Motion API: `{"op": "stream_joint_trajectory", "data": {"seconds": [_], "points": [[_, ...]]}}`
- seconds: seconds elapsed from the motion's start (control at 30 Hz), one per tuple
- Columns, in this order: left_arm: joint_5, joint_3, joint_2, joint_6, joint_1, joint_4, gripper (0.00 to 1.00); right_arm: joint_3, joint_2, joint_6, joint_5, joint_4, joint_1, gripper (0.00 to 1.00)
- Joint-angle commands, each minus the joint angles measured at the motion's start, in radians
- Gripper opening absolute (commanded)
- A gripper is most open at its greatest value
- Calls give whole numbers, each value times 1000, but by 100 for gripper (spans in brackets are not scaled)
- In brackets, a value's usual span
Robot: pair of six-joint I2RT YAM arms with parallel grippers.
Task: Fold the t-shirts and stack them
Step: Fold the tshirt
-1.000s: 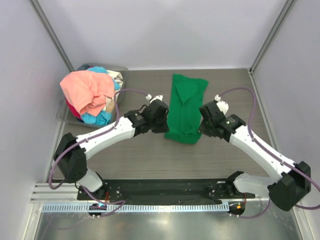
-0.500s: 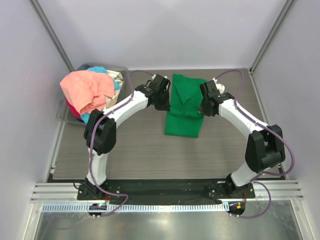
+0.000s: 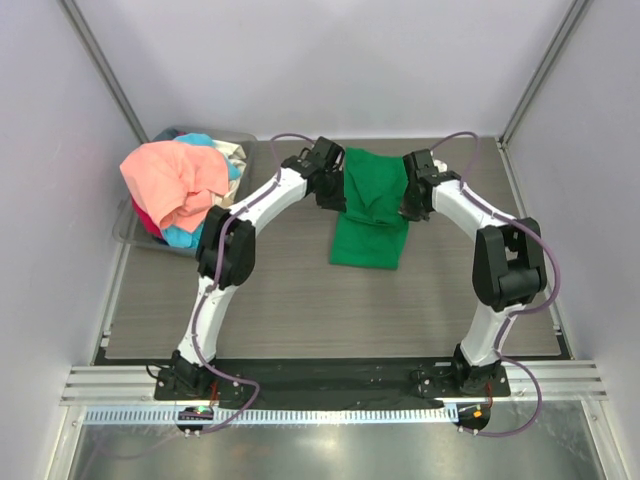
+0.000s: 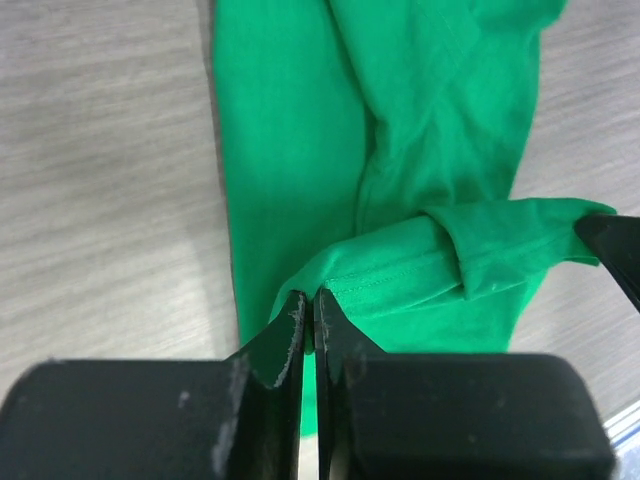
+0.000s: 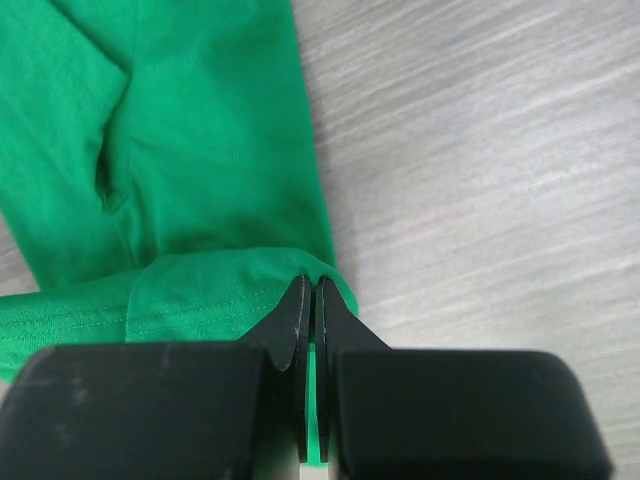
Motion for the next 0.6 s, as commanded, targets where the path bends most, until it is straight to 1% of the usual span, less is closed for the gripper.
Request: {"op": "stream_joint_trajectory", "data": {"seconds": [0.0,0.07,0.1,0.17,0.2,0.23,0.27,0.3,0.33,0.37,0.4,0.43,0.47,0.5,0.53,0.57], "points": [[38,82,40,20,22,-36,4,64,38,-34,-19,45,-11,1],[42,105,75,14,31,-41,6,86,61,-35,-34,48,-22,1],[44,144,92,11,33,-56,7,95,87,-37,-39,51,-26,1],[55,188,140,8,43,-69,14,130,115,-36,-48,51,-36,2],[62,211,157,8,48,-85,18,159,140,-37,-48,49,-39,4],[70,276,174,7,53,-96,22,178,155,-34,-55,49,-43,10],[75,316,212,-3,66,-110,26,199,169,-35,-62,45,-56,24],[85,356,232,-6,76,-131,31,225,195,-37,-71,39,-63,35],[97,410,252,-13,85,-144,36,289,209,-43,-77,34,-72,46],[126,492,275,-32,108,-156,38,333,221,-43,-74,14,-80,61],[150,526,277,-44,120,-164,41,379,235,-48,-69,-36,-94,66],[162,539,266,-50,140,-162,46,450,241,-51,-66,-56,-100,70],[162,509,246,-50,146,-156,51,471,232,-66,-66,-70,-102,75],[151,470,173,-32,149,-138,55,480,215,-72,-65,-77,-105,76],[138,421,133,-20,151,-123,62,460,166,-78,-66,-75,-103,78],[118,286,84,-10,151,-87,64,434,139,-83,-80,-74,-103,80]]}}
